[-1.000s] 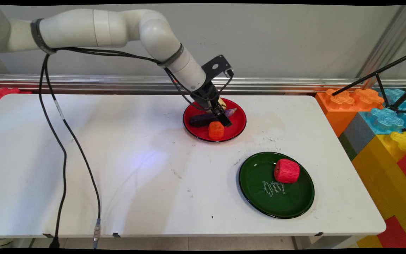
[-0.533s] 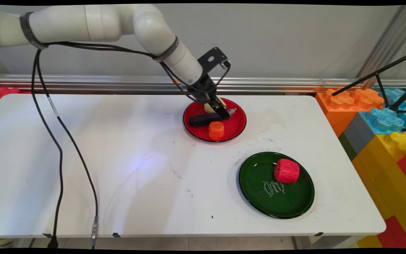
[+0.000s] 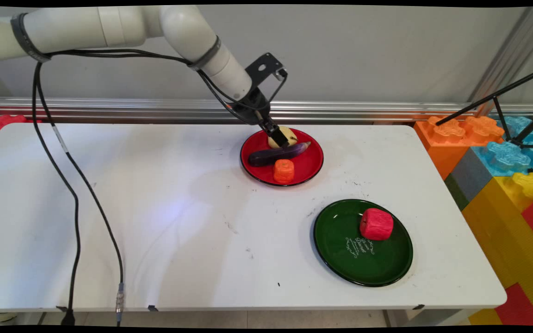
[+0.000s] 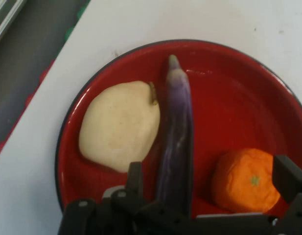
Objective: Pick up the eggplant from the red plate
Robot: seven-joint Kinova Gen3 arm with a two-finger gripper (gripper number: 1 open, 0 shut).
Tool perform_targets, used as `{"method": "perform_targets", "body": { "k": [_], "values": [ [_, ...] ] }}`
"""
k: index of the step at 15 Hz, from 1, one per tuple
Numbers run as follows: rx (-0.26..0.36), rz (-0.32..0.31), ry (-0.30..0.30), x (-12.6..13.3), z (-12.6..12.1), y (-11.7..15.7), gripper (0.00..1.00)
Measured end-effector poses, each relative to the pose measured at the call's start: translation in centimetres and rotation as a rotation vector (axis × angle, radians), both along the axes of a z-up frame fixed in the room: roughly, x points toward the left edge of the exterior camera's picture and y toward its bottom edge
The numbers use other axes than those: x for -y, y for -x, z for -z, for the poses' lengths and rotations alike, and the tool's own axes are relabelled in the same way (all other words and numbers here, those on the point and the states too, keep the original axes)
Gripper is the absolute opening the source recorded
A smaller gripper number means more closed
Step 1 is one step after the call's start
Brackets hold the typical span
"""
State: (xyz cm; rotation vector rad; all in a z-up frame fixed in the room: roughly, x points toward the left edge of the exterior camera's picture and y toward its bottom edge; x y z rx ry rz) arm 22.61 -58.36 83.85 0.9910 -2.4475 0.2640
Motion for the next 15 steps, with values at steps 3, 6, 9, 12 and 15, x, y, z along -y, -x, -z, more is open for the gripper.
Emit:
{"method": "perform_targets", "body": {
  "k": [3, 6, 9, 12, 15],
  "values": [
    [0.006, 0.029, -0.008, 0.5, 0.2, -1.2, 1.00],
    [0.018, 0.061, -0.009, 1.0, 0.5, -2.5, 1.00],
    [0.028, 0.090, -0.016, 1.6, 1.3, -3.9, 1.00],
    [0.035, 0.115, -0.030, 2.0, 2.7, -4.9, 1.00],
    [0.037, 0.135, -0.041, 2.2, 3.9, -5.3, 1.00]
  ]
}}
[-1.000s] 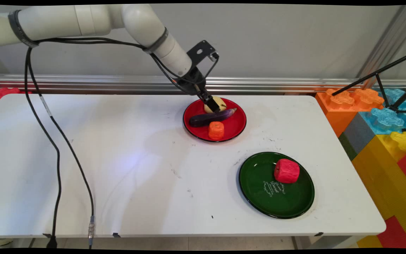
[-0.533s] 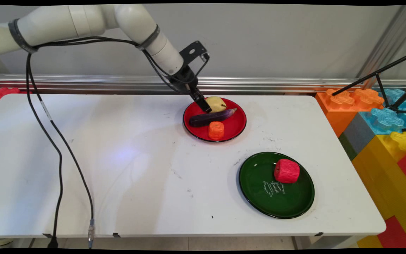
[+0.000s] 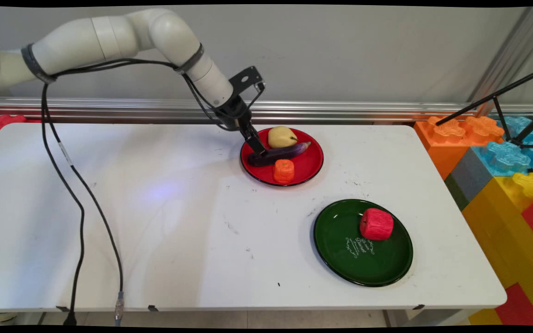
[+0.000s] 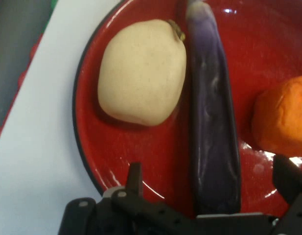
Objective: Pick up the eggplant from the red plate
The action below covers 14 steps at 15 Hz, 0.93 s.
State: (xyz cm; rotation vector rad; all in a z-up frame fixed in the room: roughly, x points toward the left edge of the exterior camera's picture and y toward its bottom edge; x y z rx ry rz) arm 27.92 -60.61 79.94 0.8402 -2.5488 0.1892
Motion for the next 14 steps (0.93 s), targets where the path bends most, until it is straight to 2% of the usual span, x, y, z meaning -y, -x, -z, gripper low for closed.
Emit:
{"method": "perform_targets", "body": {
  "k": [8, 14],
  "values": [
    [-0.004, 0.052, -0.003, 0.8, 2.7, 0.6, 1.00],
    [0.003, 0.067, 0.000, 1.1, 3.3, 0.8, 1.00]
  ]
}}
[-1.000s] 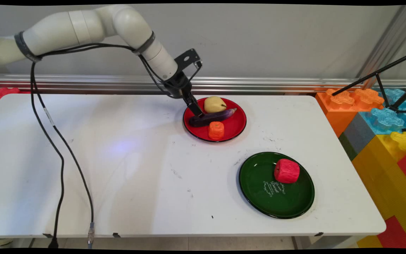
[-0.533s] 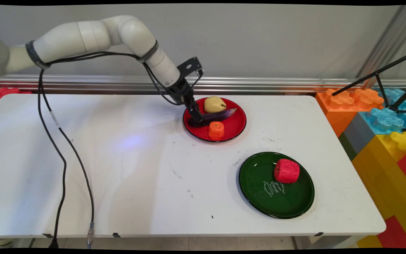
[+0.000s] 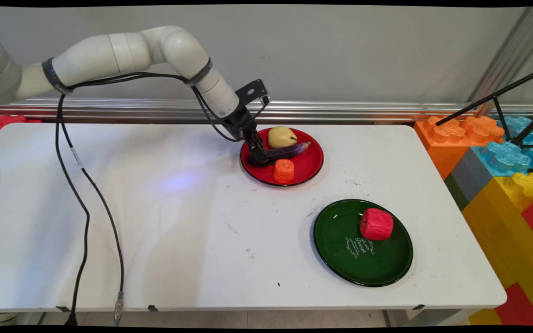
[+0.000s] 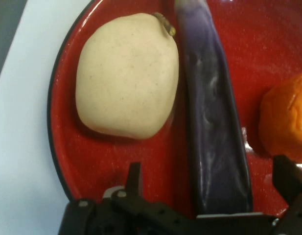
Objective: Pick up the eggplant from the red plate, then place the picked object on the table
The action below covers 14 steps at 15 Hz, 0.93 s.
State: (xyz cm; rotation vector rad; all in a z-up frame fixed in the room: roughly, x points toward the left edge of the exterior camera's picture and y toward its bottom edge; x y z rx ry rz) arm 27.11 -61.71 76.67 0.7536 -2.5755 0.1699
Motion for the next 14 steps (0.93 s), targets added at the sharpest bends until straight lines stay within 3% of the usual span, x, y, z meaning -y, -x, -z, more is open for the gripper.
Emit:
{"method": "perform_targets", "body": {
  "k": [5, 6, 14],
  "values": [
    [0.006, 0.006, 0.001, 0.02, 0.06, 0.14, 1.00],
    [0.007, 0.009, 0.002, 0.01, 0.07, 0.17, 0.00],
    [0.016, 0.020, 0.005, -0.24, -0.02, 0.30, 0.00]
  ]
}}
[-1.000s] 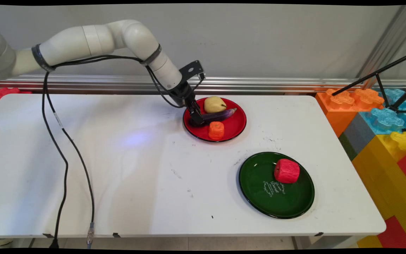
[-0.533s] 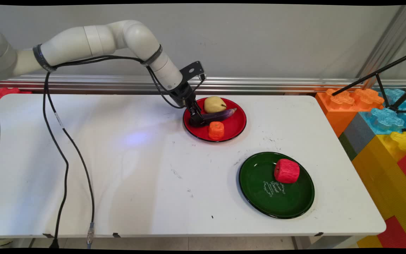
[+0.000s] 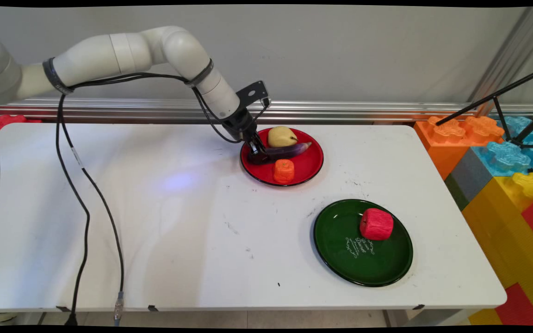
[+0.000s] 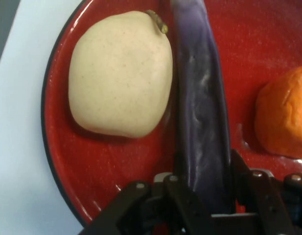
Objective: Place the picked object on the table
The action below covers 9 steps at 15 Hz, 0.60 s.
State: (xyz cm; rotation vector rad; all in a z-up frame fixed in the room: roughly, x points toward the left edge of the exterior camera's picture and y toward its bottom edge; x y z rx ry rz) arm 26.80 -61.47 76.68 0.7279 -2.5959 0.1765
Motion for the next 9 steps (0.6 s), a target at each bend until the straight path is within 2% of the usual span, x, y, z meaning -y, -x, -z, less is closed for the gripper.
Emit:
{"method": "perform_targets", "body": {
  "k": [4, 9],
  "values": [
    [-0.005, 0.001, 0.004, -0.2, -0.5, 0.3, 0.00],
    [-0.019, 0.006, 0.026, 0.0, -2.7, 1.3, 0.00]
  ]
}}
